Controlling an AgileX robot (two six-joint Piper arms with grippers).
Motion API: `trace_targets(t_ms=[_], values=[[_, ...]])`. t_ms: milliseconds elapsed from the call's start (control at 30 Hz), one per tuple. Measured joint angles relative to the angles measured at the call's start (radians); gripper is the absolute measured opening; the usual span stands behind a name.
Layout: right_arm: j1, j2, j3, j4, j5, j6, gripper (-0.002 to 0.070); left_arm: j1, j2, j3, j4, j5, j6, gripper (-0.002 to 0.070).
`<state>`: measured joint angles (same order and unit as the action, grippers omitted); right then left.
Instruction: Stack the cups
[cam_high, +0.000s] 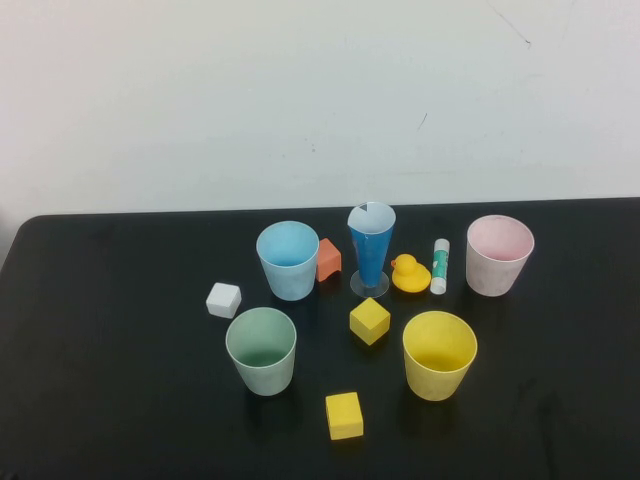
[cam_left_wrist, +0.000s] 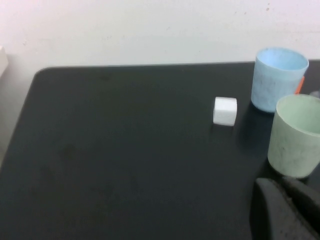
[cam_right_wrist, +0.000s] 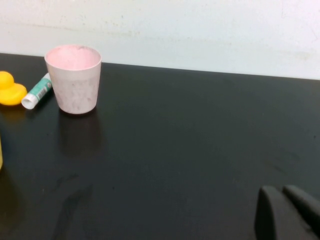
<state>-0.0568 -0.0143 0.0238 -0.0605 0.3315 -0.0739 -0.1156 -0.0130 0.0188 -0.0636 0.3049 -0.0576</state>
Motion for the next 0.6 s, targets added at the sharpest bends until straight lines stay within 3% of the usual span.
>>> trace_targets(t_ms=[200,400,600], values=[[0.0,0.0,0.006,0.0,-0.076,0.0,-0.0003,0.0,0.0,0.002,0.0,-0.199,0.002,-0.0002],[0.0,0.0,0.006,0.0,-0.409,0.0,-0.0003,0.0,0.0,0.002,0.0,-0.565,0.004,-0.0002],[0.0,0.0,0.006,0.0,-0.722,0.0,-0.0003,0.0,0.0,0.002,0.0,-0.739,0.007,-0.0002]])
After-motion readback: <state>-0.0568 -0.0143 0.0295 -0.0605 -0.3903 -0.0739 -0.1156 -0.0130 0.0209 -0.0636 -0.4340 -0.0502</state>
